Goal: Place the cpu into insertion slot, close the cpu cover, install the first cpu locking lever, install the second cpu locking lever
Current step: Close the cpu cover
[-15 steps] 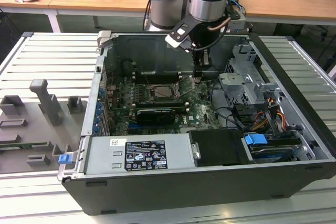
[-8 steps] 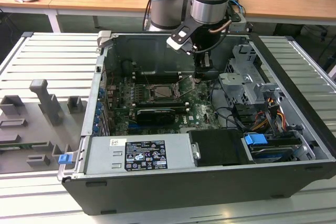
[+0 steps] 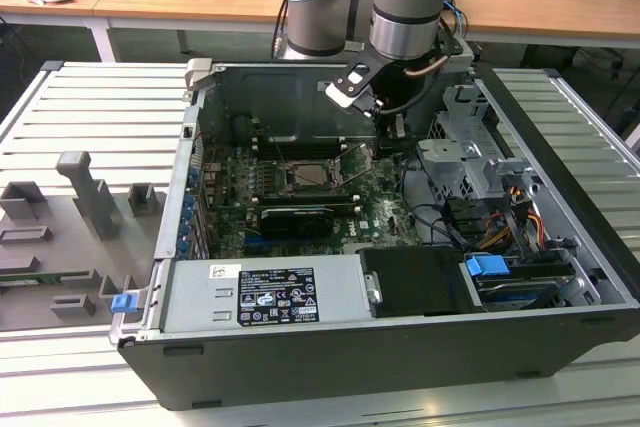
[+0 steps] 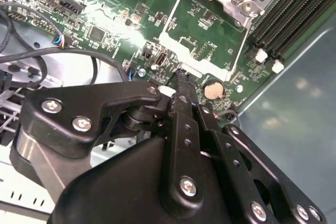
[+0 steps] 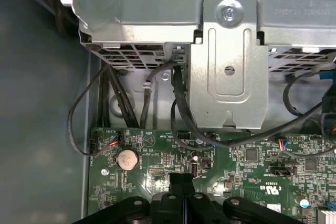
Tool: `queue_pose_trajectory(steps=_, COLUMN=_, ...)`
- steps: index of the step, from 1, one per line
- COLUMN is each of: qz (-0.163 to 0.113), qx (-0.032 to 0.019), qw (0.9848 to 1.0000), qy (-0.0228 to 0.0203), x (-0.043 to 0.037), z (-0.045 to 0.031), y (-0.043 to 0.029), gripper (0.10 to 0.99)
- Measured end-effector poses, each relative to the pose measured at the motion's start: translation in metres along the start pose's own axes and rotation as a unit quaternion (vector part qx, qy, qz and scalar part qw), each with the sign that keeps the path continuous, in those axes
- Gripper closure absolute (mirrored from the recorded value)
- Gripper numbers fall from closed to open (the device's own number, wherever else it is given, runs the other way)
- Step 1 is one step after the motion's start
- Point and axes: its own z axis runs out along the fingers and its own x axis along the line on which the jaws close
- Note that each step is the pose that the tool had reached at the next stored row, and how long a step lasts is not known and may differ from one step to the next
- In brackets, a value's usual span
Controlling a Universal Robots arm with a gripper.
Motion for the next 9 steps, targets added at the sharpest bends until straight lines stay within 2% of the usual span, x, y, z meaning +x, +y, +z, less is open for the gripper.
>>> queue_pose_trajectory(steps=9, qz=0.0, qx=0.0, qw=1.0, qy=-0.0001, x=0.0002, z=-0.0001, y=-0.0125, gripper=0.98)
